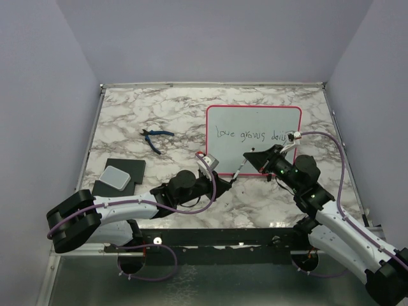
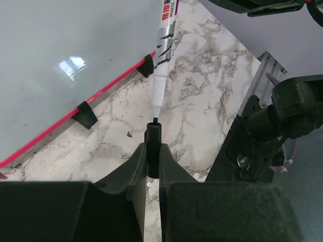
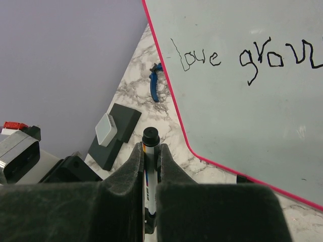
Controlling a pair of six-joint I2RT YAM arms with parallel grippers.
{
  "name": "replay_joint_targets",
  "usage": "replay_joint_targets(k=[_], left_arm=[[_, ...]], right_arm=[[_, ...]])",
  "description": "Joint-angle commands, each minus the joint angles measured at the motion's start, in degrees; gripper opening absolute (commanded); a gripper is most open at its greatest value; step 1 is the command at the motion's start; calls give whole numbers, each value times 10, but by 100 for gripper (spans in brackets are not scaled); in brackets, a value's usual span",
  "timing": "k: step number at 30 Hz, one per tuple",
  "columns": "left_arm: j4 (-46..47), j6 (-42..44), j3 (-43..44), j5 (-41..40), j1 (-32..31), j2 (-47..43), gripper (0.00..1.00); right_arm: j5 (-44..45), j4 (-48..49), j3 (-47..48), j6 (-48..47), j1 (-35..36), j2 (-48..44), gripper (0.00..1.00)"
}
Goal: Write a sentence on the whiteboard
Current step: Insert the whiteboard marker without the cap into the pen cap.
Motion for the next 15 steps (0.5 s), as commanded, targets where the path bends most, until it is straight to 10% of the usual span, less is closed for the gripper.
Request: replay_joint_targets(k=[1, 15], left_arm=[[14, -1, 3, 5, 2, -8, 0], [21, 12, 10, -22, 2, -7, 0]], right_arm=[[-12, 10, -2, -1, 4, 2, 1], [-56, 15, -4, -13, 4, 21, 1]])
